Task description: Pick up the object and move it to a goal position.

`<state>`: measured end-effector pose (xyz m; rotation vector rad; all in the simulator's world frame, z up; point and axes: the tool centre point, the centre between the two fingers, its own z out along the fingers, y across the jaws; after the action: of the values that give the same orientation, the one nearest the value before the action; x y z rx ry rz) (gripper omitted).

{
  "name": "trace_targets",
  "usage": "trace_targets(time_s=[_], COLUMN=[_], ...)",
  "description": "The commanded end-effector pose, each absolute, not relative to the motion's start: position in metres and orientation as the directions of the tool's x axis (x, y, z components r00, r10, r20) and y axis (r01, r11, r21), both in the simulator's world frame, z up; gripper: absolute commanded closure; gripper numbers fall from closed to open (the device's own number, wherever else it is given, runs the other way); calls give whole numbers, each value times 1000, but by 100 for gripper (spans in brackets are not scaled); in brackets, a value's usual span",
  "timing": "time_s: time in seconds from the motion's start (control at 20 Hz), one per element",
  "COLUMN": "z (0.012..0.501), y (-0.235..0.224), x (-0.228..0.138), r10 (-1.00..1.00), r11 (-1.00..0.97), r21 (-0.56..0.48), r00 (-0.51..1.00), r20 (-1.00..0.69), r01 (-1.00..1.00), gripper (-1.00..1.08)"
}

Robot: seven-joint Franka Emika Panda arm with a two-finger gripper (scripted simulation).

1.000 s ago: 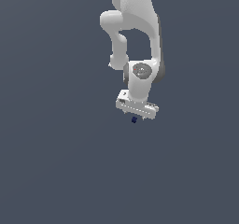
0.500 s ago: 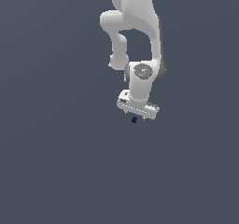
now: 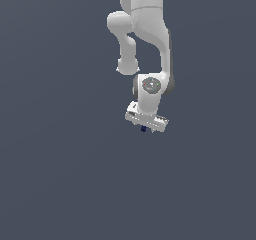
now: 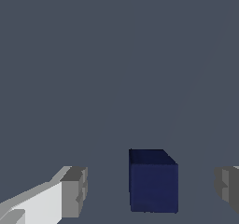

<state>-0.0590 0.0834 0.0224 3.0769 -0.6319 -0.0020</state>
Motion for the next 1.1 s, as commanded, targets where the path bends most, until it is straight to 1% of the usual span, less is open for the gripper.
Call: trace_targets(time_s=[0.0, 0.15, 0.2, 0.75, 1.05], z=[15, 13, 13, 14, 26], y=[84, 84, 84, 84, 71], x=[-58, -58, -58, -58, -51], r10=[-394, -394, -394, -394, -394], r11=[-919, -919, -919, -919, -919], r21=[0, 0, 0, 0, 0], r00=[919, 919, 919, 919, 919], r20=[0, 0, 0, 0, 0], r01=[-394, -394, -394, -394, -394], gripper=[-92, -92, 108, 108, 108])
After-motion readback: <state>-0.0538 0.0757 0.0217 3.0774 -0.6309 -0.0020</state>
